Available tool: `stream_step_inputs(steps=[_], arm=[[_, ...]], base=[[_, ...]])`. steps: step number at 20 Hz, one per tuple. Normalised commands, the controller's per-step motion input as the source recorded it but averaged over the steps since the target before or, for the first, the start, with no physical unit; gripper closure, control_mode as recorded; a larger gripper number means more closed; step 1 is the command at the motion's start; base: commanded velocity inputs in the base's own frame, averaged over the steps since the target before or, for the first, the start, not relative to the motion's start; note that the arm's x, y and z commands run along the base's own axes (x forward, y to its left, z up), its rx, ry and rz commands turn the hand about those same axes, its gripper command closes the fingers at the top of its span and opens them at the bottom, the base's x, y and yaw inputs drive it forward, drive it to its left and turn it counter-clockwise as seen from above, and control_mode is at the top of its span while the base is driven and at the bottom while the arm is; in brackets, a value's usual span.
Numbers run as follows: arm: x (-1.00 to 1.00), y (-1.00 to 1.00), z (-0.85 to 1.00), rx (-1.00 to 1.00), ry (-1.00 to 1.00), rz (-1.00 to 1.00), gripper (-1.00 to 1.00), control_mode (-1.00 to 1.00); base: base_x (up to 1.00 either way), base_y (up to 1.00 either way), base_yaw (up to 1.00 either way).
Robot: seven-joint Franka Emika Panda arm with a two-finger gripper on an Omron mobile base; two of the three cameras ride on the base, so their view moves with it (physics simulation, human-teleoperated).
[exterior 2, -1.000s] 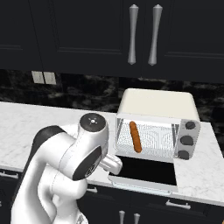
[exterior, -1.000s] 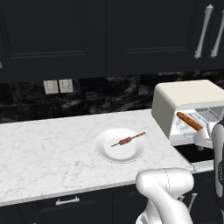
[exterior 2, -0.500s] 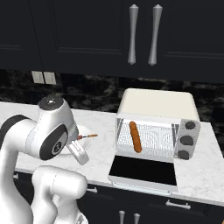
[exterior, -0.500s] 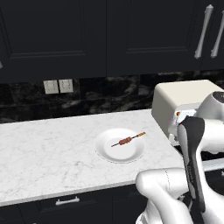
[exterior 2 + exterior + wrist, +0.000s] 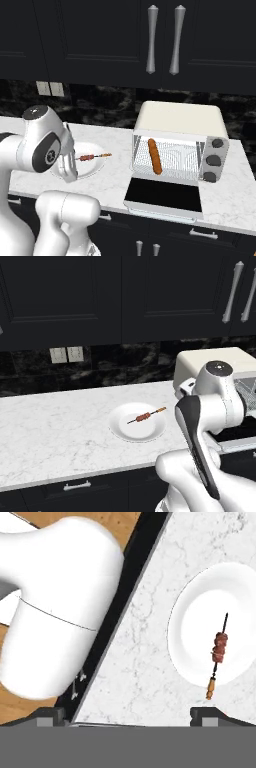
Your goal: Pick up the kebab skewer and baguette bread, and place them inside the toaster oven. Close the toaster oven door and start by setting the timer.
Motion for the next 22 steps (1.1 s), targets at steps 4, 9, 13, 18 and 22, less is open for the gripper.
stream_step_inputs(steps=[4, 9, 13, 18, 22], arm=[[0.41, 0.00, -0.08, 0.14, -0.05, -0.28, -1.00, -1.00], [0.47, 0.03, -0.18, 0.14, -0.02, -0.16, -1.00, -1.00], [0.46, 0.00, -0.22, 0.11, 0.00, -0.01, -1.00, -1.00], [0.50, 0.18, -0.23, 0.01, -0.03, 0.00, -1.00, -1.00], [0.72, 0.07, -0.16, 0.00, -0.01, -0.01, -1.00, -1.00]], base=[[0.00, 0.00, 0.00], [0.00, 0.00, 0.00], [0.00, 0.00, 0.00], [0.00, 0.00, 0.00], [0.00, 0.00, 0.00]])
